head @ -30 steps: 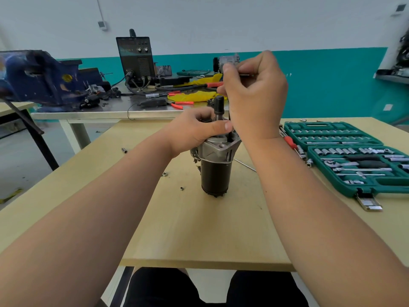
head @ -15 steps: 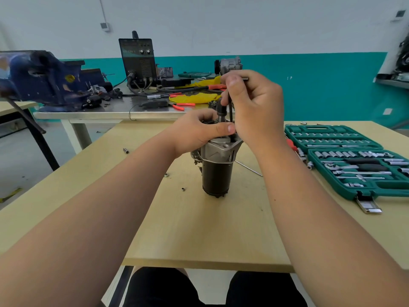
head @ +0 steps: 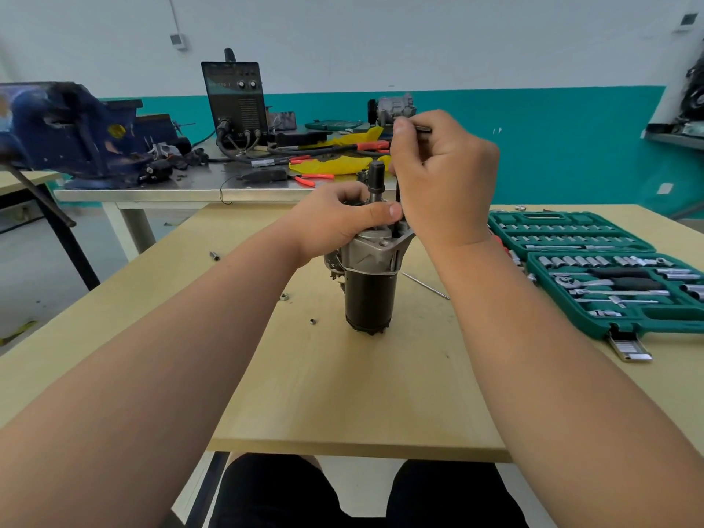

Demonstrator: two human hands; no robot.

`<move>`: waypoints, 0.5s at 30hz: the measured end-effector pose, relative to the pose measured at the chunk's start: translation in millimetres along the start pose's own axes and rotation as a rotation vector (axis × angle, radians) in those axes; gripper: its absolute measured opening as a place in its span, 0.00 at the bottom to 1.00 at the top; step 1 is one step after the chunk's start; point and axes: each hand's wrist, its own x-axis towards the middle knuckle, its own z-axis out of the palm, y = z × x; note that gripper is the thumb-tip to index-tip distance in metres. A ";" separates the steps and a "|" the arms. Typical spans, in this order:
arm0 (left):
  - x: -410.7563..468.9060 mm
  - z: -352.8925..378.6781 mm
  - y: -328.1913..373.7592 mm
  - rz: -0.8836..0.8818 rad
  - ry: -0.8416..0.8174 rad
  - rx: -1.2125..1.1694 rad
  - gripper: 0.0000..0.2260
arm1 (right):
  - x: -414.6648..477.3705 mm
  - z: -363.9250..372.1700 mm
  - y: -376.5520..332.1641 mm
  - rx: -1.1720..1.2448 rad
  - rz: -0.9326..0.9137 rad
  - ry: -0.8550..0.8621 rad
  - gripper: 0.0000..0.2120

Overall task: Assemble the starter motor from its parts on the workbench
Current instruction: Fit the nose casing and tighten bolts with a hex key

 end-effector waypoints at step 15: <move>-10.1 -3.3 2.2 0.037 -0.033 -0.050 0.35 | 22.7 -27.9 9.9 0.824 0.495 -0.249 0.11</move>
